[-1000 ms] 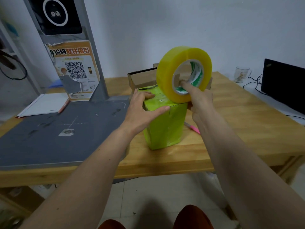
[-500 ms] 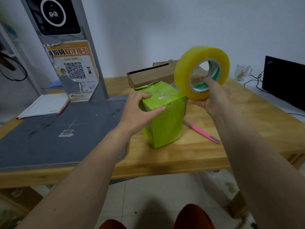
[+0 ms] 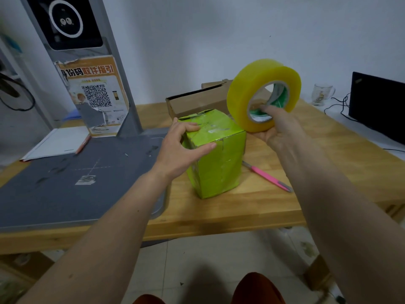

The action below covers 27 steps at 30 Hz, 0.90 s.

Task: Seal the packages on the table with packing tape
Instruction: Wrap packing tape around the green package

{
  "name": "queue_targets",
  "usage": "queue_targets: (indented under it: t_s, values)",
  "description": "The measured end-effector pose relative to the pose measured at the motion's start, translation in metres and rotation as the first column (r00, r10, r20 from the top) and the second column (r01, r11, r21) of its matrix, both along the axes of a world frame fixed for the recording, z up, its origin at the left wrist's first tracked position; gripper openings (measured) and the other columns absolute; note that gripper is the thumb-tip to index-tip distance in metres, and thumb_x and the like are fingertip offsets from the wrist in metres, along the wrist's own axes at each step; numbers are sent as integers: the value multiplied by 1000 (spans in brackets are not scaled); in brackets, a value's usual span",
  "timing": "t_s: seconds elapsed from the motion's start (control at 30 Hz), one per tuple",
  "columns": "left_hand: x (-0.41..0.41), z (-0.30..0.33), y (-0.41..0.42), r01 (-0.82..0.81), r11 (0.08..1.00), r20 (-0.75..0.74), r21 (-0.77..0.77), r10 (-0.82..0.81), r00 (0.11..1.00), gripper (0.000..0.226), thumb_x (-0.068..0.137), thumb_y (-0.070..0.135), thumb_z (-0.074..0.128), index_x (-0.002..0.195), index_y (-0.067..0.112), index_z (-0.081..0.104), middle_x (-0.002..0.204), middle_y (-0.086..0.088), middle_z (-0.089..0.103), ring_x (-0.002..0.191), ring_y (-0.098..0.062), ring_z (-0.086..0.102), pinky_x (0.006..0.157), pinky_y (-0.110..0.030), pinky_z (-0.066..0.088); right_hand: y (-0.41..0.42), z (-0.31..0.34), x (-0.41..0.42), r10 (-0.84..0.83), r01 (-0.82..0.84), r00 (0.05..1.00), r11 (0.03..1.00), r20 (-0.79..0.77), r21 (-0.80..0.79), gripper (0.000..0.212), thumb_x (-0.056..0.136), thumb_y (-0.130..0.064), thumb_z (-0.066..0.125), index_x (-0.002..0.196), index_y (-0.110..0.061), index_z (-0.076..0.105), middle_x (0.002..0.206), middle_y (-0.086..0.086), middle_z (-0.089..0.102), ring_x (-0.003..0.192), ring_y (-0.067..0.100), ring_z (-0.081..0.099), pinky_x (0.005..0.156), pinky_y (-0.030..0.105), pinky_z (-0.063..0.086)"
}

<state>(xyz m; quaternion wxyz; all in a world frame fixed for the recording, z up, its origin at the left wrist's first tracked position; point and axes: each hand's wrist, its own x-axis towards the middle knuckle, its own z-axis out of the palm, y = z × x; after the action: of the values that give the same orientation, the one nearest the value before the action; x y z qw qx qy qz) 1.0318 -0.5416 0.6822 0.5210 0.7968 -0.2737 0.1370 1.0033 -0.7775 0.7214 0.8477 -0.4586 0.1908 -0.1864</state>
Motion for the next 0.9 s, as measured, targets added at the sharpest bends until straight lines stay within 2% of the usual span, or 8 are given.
queue_targets:
  t_s: [0.07,0.2,0.37,0.53,0.7,0.8,0.9]
  values:
    - [2,-1,1,6,1000,-5,-8,-7,1000,53,69,39,84,111,15,64,127,11,59,143,-4,19,117,-30,23,0,-3,3,-6,6,1000,1000,-12,-3,50,86,-7,69,133,-9,51,118,18,66,87,30,70,58,46,58]
    - [2,-1,0,24,1000,13,-16,-24,1000,64,60,53,78,110,14,64,124,12,61,142,-4,20,118,-33,24,-2,-13,5,20,-18,999,998,-42,67,42,89,-9,66,129,-11,55,117,16,67,81,26,69,63,46,57]
    - [4,-2,-1,25,999,11,-26,-25,1000,64,59,54,78,108,15,64,124,9,62,144,-6,21,119,-41,26,-7,-14,6,55,-50,998,994,-45,93,37,92,-10,63,127,-12,54,119,15,66,85,25,68,68,48,57]
    - [4,-2,-3,12,1000,21,-2,-12,1000,63,61,55,79,107,15,63,122,12,61,145,-10,23,118,-40,26,-9,-24,3,82,-73,994,989,-69,130,15,96,-11,58,111,-12,57,121,14,64,95,26,65,78,49,55]
    - [4,-3,-3,10,1000,4,10,-10,1000,58,64,47,82,106,14,62,123,9,61,145,-10,22,119,-39,25,-10,-26,1,105,-87,988,983,-109,161,22,95,-10,59,117,-12,55,99,12,67,84,24,65,65,45,58]
    - [2,-2,-4,10,1000,18,9,-10,1000,53,68,37,85,106,10,61,122,9,60,146,-12,23,118,-40,25,-8,-26,0,109,-92,988,984,-106,155,30,96,-10,59,125,-12,54,111,14,67,89,26,66,73,46,57]
    - [1,-2,-5,11,1000,38,21,-11,999,52,69,34,86,106,7,61,122,7,60,144,-12,25,118,-42,25,-12,-29,-4,99,-84,991,984,-93,158,32,96,-9,58,128,-11,52,128,16,62,111,31,62,86,51,53]
